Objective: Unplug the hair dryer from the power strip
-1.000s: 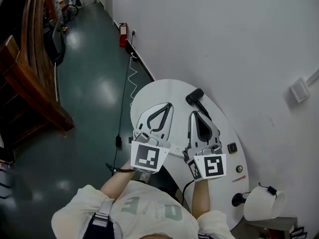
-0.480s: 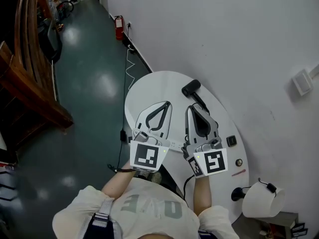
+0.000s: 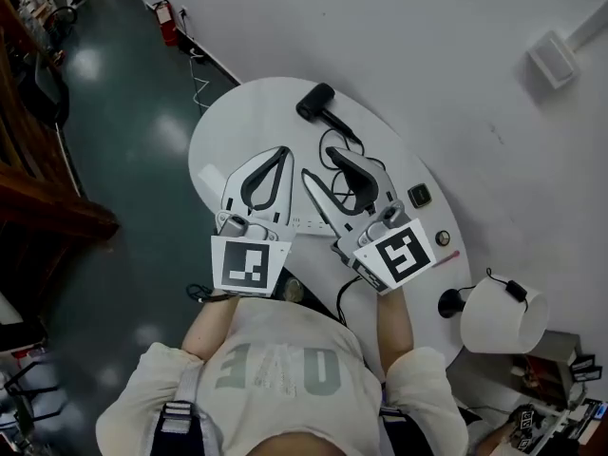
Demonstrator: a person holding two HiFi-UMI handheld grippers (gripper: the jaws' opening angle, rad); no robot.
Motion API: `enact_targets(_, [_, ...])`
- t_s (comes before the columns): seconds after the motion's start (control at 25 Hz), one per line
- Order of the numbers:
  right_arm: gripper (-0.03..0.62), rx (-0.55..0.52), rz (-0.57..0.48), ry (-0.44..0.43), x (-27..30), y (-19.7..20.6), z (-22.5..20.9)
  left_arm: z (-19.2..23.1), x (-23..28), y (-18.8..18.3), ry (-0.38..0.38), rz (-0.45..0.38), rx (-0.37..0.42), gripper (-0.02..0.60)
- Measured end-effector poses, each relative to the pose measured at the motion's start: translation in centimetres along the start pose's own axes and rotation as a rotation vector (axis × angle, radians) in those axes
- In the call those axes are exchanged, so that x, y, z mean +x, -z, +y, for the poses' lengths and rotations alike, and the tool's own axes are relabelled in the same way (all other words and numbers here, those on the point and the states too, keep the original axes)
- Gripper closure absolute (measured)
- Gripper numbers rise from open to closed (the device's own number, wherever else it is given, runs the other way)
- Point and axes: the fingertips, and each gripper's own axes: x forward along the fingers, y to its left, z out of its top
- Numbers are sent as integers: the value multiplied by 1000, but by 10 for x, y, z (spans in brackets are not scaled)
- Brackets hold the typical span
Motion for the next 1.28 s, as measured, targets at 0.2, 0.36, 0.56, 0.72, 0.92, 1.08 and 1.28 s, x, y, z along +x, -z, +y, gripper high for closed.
enact_targets(0.2, [328, -59, 114, -107, -40, 41, -6, -26, 17, 27, 47, 48, 26, 577])
enact_targets(0.36, [326, -42, 245, -160, -73, 94, -13, -48, 24, 55, 109, 94, 39, 577])
enact_targets(0.56, [326, 15, 462, -219, -116, 166, -6, -71, 24, 98, 156, 199, 44, 577])
enact_targets(0.72, [326, 15, 587, -281, -149, 217, 3, -85, 26, 120, 160, 259, 10, 577])
enact_targets(0.92, [318, 55, 712, -305, -170, 285, -1, -93, 25, 133, 156, 307, 29, 577])
enact_targets(1.08, [299, 53, 699, -288, -168, 309, -9, -101, 26, 145, 152, 325, 34, 577])
enact_targets(1.28, [298, 58, 640, -308, -147, 325, -9, -109, 16, 171, 137, 359, 30, 577])
